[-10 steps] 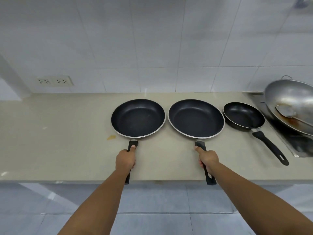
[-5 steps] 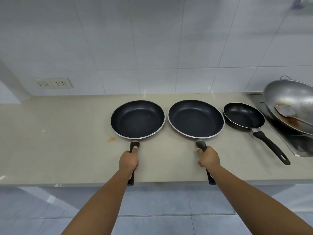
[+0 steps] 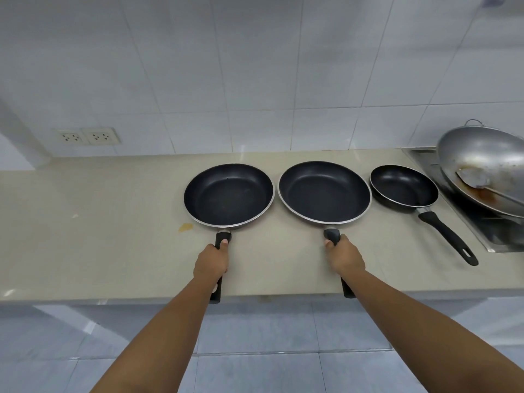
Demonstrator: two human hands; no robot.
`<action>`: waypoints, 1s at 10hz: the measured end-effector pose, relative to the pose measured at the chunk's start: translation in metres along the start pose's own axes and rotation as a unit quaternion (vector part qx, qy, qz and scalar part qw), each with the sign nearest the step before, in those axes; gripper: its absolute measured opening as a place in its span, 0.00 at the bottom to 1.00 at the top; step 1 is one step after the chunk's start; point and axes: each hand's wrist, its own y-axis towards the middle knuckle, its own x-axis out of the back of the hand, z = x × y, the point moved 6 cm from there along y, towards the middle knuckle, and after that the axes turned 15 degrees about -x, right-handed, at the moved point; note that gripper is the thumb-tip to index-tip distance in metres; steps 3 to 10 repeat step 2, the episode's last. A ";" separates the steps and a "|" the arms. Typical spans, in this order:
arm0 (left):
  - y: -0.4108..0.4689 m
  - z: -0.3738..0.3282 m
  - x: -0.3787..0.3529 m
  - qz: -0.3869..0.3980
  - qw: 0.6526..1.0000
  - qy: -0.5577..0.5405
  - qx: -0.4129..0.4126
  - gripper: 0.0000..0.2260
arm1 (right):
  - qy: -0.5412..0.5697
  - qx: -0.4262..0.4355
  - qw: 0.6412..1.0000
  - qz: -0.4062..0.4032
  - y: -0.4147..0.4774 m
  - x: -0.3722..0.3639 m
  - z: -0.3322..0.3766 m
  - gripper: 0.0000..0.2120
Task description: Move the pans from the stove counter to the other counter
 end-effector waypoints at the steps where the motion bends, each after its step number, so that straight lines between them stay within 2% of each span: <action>1: 0.000 -0.018 0.005 -0.013 0.998 0.056 -0.018 0.22 | 0.000 0.033 0.999 0.019 -0.002 0.006 0.000 0.18; 2: 0.000 -0.059 0.011 -0.044 0.992 0.098 -0.065 0.24 | -0.060 0.086 0.994 -0.010 -0.001 0.027 0.003 0.23; 10: 0.000 -0.059 0.011 -0.044 0.992 0.098 -0.065 0.24 | -0.060 0.086 0.994 -0.010 -0.001 0.027 0.003 0.23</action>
